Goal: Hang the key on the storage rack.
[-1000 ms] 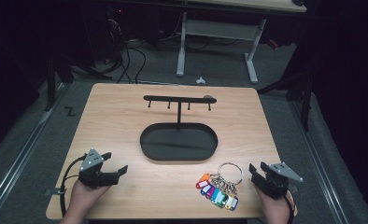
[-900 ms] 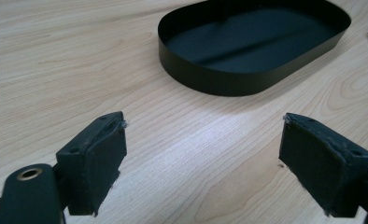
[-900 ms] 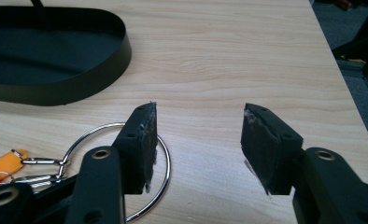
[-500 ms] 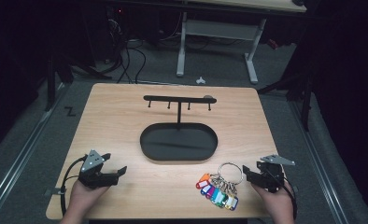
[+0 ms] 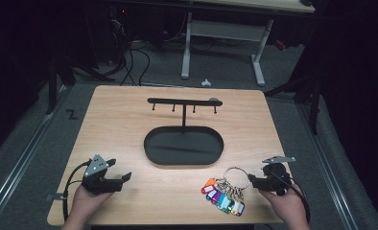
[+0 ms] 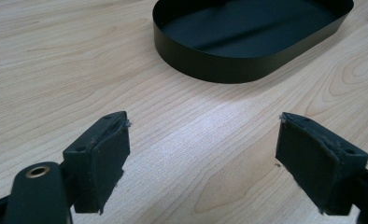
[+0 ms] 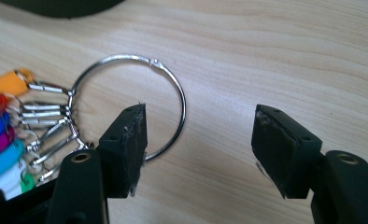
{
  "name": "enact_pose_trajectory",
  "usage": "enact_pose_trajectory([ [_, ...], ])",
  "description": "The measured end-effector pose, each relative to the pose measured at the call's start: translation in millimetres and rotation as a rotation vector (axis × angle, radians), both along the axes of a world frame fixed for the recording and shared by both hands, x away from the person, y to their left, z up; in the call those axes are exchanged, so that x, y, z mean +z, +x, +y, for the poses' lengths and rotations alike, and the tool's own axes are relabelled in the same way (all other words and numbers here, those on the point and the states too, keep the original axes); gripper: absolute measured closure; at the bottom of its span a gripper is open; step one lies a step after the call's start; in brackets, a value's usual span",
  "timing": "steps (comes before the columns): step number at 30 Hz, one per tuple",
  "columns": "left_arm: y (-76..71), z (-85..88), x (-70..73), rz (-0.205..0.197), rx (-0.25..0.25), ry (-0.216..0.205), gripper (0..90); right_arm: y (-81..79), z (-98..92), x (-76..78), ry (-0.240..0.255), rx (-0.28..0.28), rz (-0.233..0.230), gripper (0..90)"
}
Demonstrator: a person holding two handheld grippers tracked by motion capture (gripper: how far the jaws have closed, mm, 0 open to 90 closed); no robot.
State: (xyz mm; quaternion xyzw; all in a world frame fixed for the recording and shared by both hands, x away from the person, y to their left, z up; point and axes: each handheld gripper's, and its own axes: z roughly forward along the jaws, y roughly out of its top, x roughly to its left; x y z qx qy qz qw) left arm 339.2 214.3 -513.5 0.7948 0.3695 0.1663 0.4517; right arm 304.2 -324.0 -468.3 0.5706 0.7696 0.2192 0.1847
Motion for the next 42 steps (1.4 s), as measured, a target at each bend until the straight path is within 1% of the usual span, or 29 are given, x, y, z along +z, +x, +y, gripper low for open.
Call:
enact_pose_trajectory([
  [1, 0.3, 0.1, 0.1, 0.002, 0.000, -0.005, 18.6, 2.9, 2.3, 2.2, -0.032, 0.020, 0.027, 36.0],
  [2, 0.3, 0.1, 0.1, 0.002, 0.000, -0.005, 18.7, 2.9, 2.3, 2.2, -0.032, 0.020, 0.027, 36.0],
  [3, 0.3, 0.1, 0.0, 0.001, 0.000, -0.006, 18.7, 4.5, 3.3, 3.4, -0.040, 0.029, 0.046, 35.6],
  [5, 0.1, -0.1, -0.1, 0.003, -0.006, -0.004, 19.0, 10.5, 6.0, 6.0, -0.047, 0.040, 0.102, 34.1],
  [7, 0.2, -0.5, -0.2, 0.003, -0.014, 0.001, 19.2, 14.5, 8.3, 6.8, -0.065, 0.051, 0.130, 33.4],
  [8, 0.2, -0.5, -0.2, 0.003, -0.014, 0.001, 19.3, 14.5, 8.3, 6.8, -0.065, 0.051, 0.130, 33.4],
  [9, -0.1, -1.3, -0.6, 0.006, -0.020, 0.001, 19.4, 18.4, 10.5, 7.0, -0.083, 0.070, 0.153, 33.4],
  [10, -0.1, -1.3, -0.6, 0.006, -0.020, 0.001, 19.4, 18.4, 10.5, 7.0, -0.083, 0.070, 0.153, 33.4],
  [11, -0.5, -2.0, -0.8, 0.008, -0.026, 0.005, 19.4, 22.5, 12.9, 5.8, -0.092, 0.082, 0.187, 32.3],
  [12, -0.5, -2.0, -0.8, 0.008, -0.026, 0.005, 19.5, 22.5, 12.9, 5.8, -0.092, 0.082, 0.187, 32.3],
  [13, -0.5, -2.5, -1.0, 0.011, -0.031, 0.009, 19.5, 27.4, 14.9, 3.5, -0.105, 0.088, 0.227, 30.7],
  [14, -0.5, -2.5, -1.0, 0.011, -0.031, 0.009, 19.5, 27.4, 14.9, 3.5, -0.105, 0.088, 0.227, 30.7],
  [15, -0.4, -3.2, -1.5, 0.014, -0.033, 0.008, 19.6, 32.1, 18.0, 1.9, -0.136, 0.099, 0.253, 30.1],
  [18, -0.7, -3.7, -1.7, 0.015, -0.037, 0.012, 19.6, 35.8, 21.9, 1.4, -0.149, 0.116, 0.265, 29.8],
  [19, -0.6, -3.9, -1.8, 0.015, -0.041, 0.016, 19.7, 38.9, 26.8, 3.2, -0.153, 0.123, 0.276, 29.1],
  [20, -0.6, -4.0, -1.8, 0.016, -0.042, 0.016, 19.7, 40.1, 28.9, 4.3, -0.154, 0.129, 0.274, 26.7],
  [21, -0.6, -4.0, -1.8, 0.016, -0.042, 0.016, 19.6, 40.1, 28.9, 4.3, -0.154, 0.129, 0.274, 26.7],
  [22, -0.8, -4.2, -1.9, 0.018, -0.041, 0.014, 19.6, 41.2, 30.9, 5.3, -0.160, 0.135, 0.268, 23.5],
  [23, -0.9, -4.1, -1.8, 0.018, -0.042, 0.013, 19.7, 44.7, 33.1, 5.6, -0.154, 0.138, 0.290, 20.9],
  [24, -0.9, -4.1, -1.8, 0.018, -0.042, 0.013, 19.6, 44.7, 33.1, 5.6, -0.154, 0.138, 0.290, 20.9],
  [25, -0.9, -4.1, -1.9, 0.019, -0.043, 0.012, 19.6, 48.6, 34.5, 5.8, -0.162, 0.144, 0.298, 20.9],
  [27, -0.7, -4.5, -2.2, 0.020, -0.044, 0.012, 19.7, 50.5, 34.9, 5.8, -0.157, 0.145, 0.303, 20.4],
  [30, -0.8, -5.0, -2.3, 0.023, -0.053, 0.019, 19.7, 56.2, 35.6, 6.4, -0.163, 0.143, 0.317, 20.2],
  [32, -1.4, -5.7, -2.4, 0.020, -0.054, 0.019, 19.6, 59.1, 36.2, 6.7, -0.154, 0.146, 0.320, 21.2],
  [34, -1.6, -5.8, -2.4, 0.018, -0.054, 0.019, 19.7, 61.3, 36.7, 7.6, -0.149, 0.153, 0.332, 21.5],
  [36, -1.3, -5.9, -2.9, 0.022, -0.054, 0.016, 19.6, 63.3, 37.3, 8.0, -0.148, 0.161, 0.338, 24.4],
  [38, -1.4, -6.3, -3.0, 0.025, -0.052, 0.010, 19.7, 65.2, 36.9, 7.7, -0.134, 0.167, 0.340, 26.8],
  [39, -1.6, -5.8, -2.6, 0.026, -0.052, 0.007, 20.1, 67.4, 35.9, 8.3, -0.123, 0.174, 0.351, 29.4],
  [42, -1.8, -5.5, -2.7, 0.025, -0.049, 0.008, 20.2, 68.8, 36.0, 7.8, -0.122, 0.183, 0.348, 32.2],
])
